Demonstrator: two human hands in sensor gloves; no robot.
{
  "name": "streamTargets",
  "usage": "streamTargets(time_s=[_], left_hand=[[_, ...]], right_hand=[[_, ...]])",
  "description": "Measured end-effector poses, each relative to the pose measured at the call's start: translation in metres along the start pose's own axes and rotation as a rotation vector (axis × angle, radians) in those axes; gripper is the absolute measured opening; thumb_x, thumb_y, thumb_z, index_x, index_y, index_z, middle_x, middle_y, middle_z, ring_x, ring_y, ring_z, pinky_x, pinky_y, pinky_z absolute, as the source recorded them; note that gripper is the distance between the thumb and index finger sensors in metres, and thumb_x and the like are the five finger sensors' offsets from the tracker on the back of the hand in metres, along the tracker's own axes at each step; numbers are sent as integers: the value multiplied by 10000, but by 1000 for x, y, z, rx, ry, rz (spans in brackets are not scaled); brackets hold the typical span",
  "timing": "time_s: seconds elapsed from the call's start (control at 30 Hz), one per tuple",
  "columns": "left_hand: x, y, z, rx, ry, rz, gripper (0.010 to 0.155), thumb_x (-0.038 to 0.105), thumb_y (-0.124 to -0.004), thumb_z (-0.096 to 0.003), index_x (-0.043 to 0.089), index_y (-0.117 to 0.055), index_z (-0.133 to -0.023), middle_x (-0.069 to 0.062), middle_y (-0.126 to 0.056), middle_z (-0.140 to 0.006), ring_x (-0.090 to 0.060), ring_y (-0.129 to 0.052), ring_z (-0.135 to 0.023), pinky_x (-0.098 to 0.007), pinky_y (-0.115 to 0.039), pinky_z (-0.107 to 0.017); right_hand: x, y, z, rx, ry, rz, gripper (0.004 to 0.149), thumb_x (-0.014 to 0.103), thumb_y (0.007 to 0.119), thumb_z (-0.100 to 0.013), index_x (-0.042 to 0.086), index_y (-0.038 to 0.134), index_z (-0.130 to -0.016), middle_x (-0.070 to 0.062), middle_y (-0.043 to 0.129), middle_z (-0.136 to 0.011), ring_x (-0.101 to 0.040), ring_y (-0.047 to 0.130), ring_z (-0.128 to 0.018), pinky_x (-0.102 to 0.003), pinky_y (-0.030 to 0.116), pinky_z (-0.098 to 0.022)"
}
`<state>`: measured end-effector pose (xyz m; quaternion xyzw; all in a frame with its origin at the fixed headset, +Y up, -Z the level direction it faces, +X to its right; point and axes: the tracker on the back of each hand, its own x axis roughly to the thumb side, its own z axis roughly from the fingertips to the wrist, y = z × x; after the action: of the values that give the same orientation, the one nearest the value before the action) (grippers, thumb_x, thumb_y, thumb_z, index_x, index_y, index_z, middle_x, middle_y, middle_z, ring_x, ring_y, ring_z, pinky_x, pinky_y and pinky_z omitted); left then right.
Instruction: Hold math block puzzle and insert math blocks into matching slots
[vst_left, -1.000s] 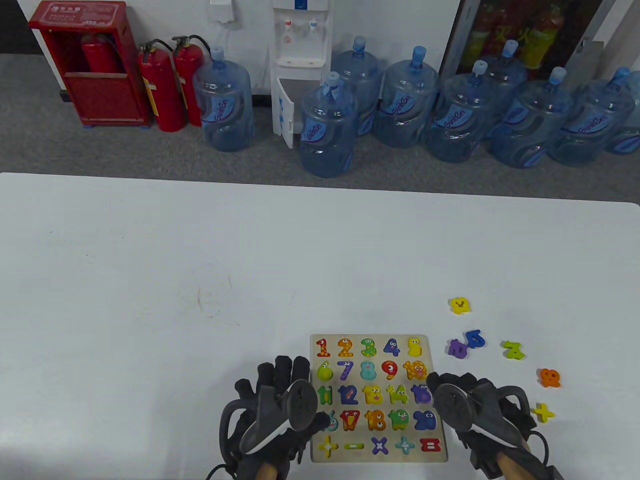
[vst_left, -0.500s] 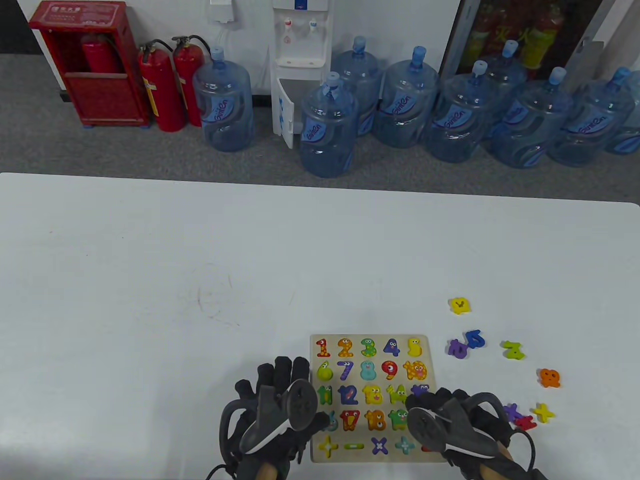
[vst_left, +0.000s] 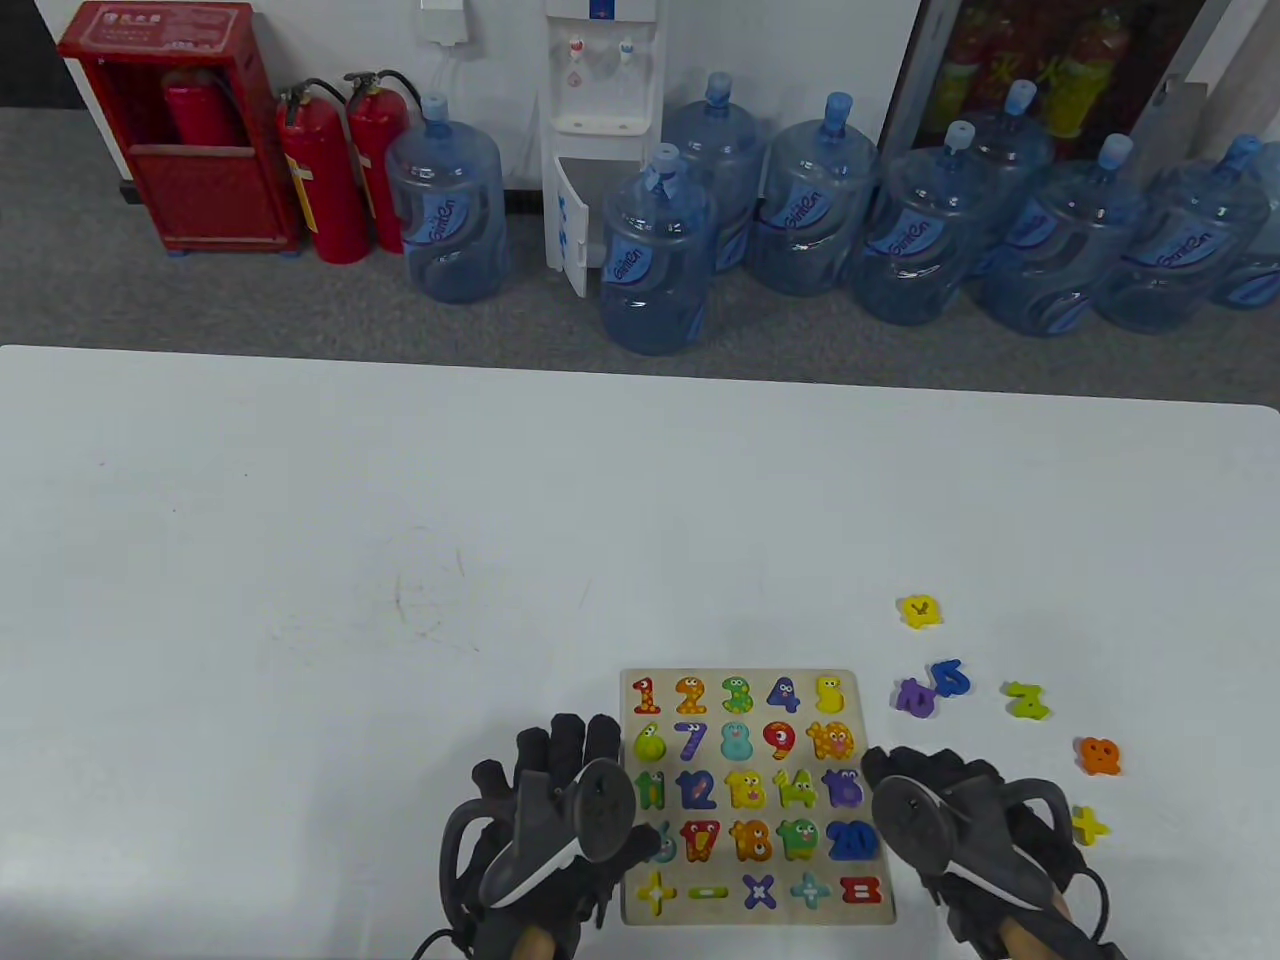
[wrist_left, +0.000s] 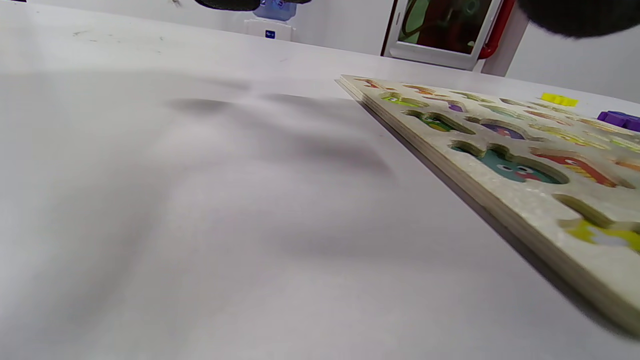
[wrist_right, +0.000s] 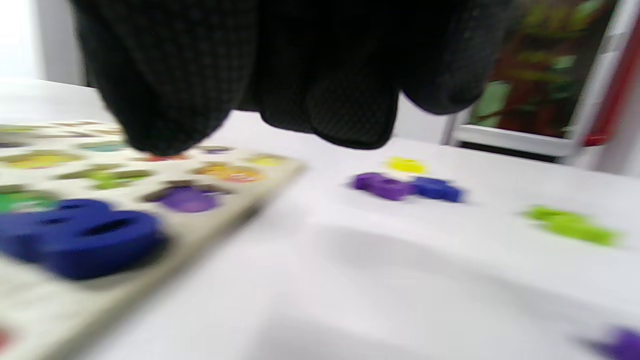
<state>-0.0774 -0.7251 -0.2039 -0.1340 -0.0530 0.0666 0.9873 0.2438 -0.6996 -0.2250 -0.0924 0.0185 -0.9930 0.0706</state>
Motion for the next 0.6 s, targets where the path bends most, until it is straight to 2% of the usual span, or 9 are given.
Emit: streamTargets(time_s=[0.07, 0.13, 0.27, 0.43, 0.6], left_hand=[[0, 0, 0, -3, -1, 2, 949, 681, -679, -333, 290, -248, -1083, -55, -263, -1150, -457, -370, -1103, -779, -428, -701], [0, 0, 0, -5, 0, 2, 947, 682, -677, -333, 292, -248, -1082, -54, -264, -1150, -456, -370, -1103, -777, -428, -703], [0, 0, 0, -8, -1, 6, 948, 681, -678, -334, 291, -247, -1083, -54, -264, -1150, -457, -369, -1102, -778, -428, -702], [0, 0, 0, -9, -2, 9, 948, 681, -677, -334, 291, -246, -1083, -54, -263, -1150, -455, -370, -1103, -777, -428, -703], [0, 0, 0, -19, 1, 6, 948, 681, -677, -334, 291, -245, -1083, -55, -262, -1150, -457, -369, -1103, -777, -427, -703]], right_hand=[[-18, 2, -2, 20, 111, 40, 646, 334, 881, -215, 277, 778, -850, -19, 813, -883, -219, 916, -712, -409, 788, -534], [-36, 7, -4, 97, 219, 78, 671, 337, 883, -215, 269, 756, -870, -32, 787, -907, -241, 907, -733, -418, 786, -537], [-61, 23, -7, 239, 295, 40, 694, 318, 899, -205, 266, 747, -879, -52, 743, -942, -290, 866, -792, -451, 768, -560], [-75, 29, -4, 341, 476, 158, 787, 346, 915, -178, 245, 681, -922, -94, 696, -968, -379, 855, -810, -480, 787, -537], [-80, 45, -10, 402, 475, 115, 725, 331, 917, -187, 255, 738, -886, -52, 809, -896, -319, 900, -738, -442, 792, -517]])
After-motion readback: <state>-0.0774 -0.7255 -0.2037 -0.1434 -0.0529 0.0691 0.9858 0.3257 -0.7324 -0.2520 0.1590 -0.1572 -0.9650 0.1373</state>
